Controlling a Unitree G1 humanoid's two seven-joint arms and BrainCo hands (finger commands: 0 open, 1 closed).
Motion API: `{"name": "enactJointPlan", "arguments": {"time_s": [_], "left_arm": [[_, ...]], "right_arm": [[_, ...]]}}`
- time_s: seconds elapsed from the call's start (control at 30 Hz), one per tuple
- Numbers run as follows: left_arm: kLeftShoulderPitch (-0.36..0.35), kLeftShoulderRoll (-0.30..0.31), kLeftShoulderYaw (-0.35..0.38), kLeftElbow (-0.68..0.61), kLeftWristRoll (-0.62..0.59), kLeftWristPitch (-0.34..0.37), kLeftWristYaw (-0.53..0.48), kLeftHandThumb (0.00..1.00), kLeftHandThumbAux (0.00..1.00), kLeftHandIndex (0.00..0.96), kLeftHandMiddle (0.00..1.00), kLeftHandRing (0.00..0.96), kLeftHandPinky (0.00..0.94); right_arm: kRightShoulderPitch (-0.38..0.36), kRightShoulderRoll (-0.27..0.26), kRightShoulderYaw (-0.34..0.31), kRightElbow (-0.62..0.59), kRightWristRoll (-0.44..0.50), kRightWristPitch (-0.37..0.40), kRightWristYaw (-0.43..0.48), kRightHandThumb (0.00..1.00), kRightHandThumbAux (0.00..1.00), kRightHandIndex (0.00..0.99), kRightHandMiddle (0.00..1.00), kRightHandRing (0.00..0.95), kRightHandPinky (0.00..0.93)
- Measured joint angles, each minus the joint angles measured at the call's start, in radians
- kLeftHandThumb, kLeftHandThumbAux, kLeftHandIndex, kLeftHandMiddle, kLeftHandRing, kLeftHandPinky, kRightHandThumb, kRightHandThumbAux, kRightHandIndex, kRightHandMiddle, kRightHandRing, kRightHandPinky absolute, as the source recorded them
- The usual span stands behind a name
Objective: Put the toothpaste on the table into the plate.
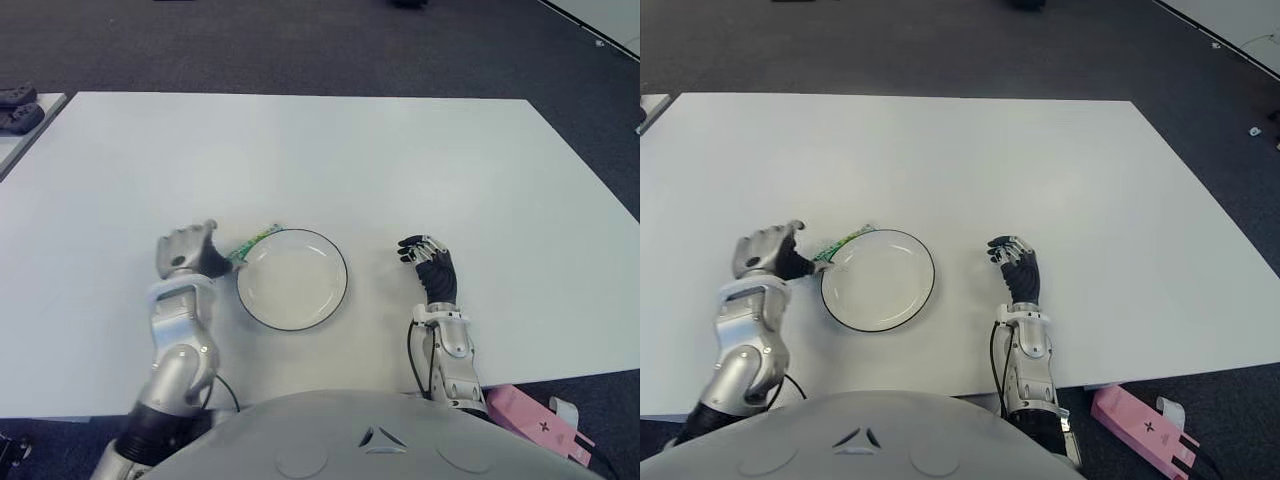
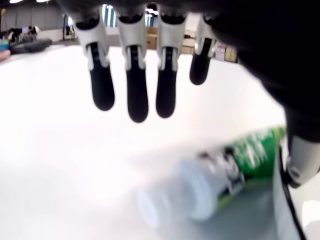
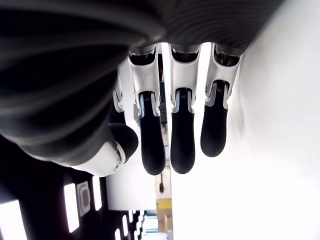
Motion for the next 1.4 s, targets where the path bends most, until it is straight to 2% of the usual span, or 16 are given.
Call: {"name": "enactJointPlan", "arguments": {"time_s": [0.33,0.63,0.77,1.0,1.23,1.4], "left_arm": [[-0.017,0.013,0.065,-0.067,0.017,-0.03,0.014,0.0,0.481,0.281,0.488,0.474,0.497],[-0.003,-0.006,0.127,-0.133,-0.024,-0.086,0.171,0.0,0.476,0.311,0.545,0.545,0.554],[0.013,-0.034,0.158,-0.149,-0.07,-0.107,0.256,0.0,0.475,0.317,0.535,0.54,0.556],[0.015,-0.079,0.195,-0.198,-0.129,-0.126,0.33,0.006,0.502,0.289,0.425,0.462,0.495],[-0.006,-0.094,0.214,-0.222,-0.138,-0.133,0.339,0.015,0.53,0.275,0.387,0.43,0.469],[-0.022,-0.086,0.232,-0.224,-0.129,-0.133,0.306,0.016,0.549,0.28,0.382,0.422,0.461]], "right_arm": [[-0.011,-0.001,0.004,0.02,-0.009,-0.011,0.001,0.708,0.724,0.43,0.486,0.474,0.47],[-0.02,-0.002,0.007,0.031,-0.029,-0.013,-0.022,0.708,0.725,0.43,0.487,0.48,0.475],[-0.021,-0.002,0.009,0.033,-0.031,-0.013,-0.025,0.708,0.725,0.43,0.486,0.479,0.474],[-0.024,-0.003,0.009,0.033,-0.031,-0.013,-0.025,0.708,0.725,0.429,0.484,0.477,0.472],[-0.024,-0.002,0.013,0.032,-0.031,-0.013,-0.025,0.707,0.725,0.429,0.486,0.478,0.475],[-0.024,-0.001,0.014,0.03,-0.031,-0.013,-0.025,0.707,0.724,0.429,0.487,0.479,0.476]]}}
